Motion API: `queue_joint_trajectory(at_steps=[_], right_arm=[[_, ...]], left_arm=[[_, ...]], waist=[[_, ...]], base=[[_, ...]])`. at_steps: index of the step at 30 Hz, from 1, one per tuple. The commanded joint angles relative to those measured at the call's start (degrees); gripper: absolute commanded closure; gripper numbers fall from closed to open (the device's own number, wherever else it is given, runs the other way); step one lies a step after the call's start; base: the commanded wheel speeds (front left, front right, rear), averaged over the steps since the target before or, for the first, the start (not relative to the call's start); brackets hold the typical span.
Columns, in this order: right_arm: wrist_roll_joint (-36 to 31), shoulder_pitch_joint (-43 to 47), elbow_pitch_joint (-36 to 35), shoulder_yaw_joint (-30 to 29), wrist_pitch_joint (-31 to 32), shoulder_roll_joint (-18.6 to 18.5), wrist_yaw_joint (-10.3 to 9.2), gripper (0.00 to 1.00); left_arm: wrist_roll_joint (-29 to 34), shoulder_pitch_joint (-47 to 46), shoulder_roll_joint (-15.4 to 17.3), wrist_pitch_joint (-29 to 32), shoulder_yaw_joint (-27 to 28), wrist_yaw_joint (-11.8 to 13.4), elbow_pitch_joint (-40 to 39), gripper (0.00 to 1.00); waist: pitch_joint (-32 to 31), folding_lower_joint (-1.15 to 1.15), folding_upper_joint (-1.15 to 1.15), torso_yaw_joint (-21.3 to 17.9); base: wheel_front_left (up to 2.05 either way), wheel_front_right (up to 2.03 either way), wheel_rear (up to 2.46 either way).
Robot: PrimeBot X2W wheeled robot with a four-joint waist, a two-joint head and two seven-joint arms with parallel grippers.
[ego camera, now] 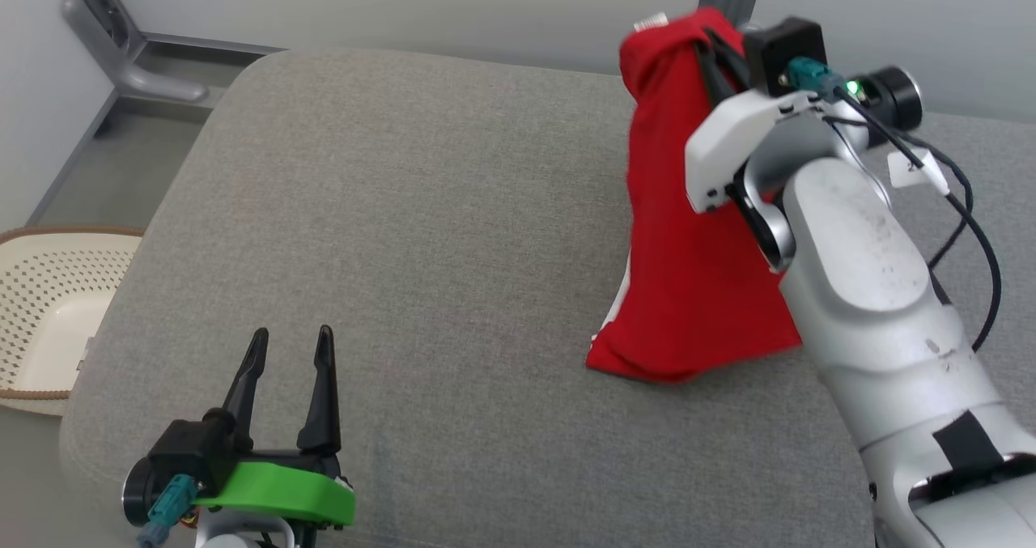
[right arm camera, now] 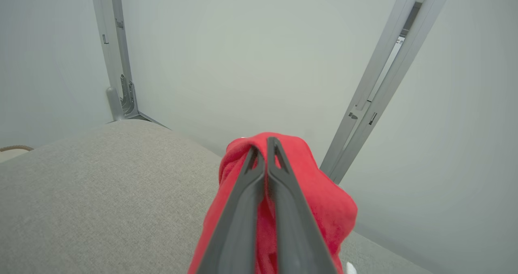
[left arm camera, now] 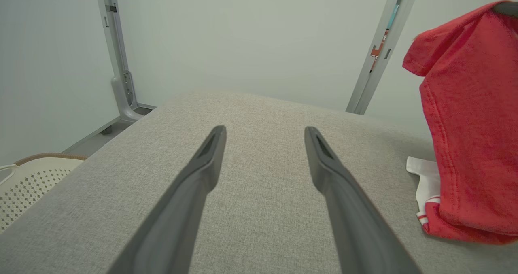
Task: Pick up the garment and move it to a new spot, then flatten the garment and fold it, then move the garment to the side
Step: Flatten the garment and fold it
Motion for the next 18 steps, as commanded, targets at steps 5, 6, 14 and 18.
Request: queue_joint_trajectory(at_steps=[5, 6, 14, 18], right_arm=[[3.97, -9.97, 0.1, 6.27, -8.62, -0.23, -0.11, 1.0], [4.4, -11.41, -0.08, 6.71, -10.06, -0.23, -0.11, 1.0], [5.21, -12.83, 0.71, 0.22, -14.58, -2.46, -0.11, 1.0], [3.67, -7.76, 3.59, -5.39, -13.84, -4.95, -0.11, 1.0]], left_arm=[[0.66, -0.68, -0.2, 0.0, 0.22, -0.4, 0.03, 0.0], [0.68, -0.53, -0.2, 0.0, 0.3, -0.43, 0.03, 0.0], [1.06, 1.12, -0.28, -0.01, 0.9, -0.48, -0.55, 0.0], [1.36, 0.7, -0.32, -0.01, 0.42, -0.56, -0.76, 0.0]], waist=[[-0.13, 0.0, 0.0, 1.18], [-0.17, 0.0, 0.0, 1.26], [-0.79, 0.0, 0.0, 0.33], [-0.05, 0.0, 0.0, -0.63]], base=[[0.0, 0.0, 0.0], [0.0, 0.0, 0.0], [0.0, 0.0, 0.0], [0.0, 0.0, 0.0]])
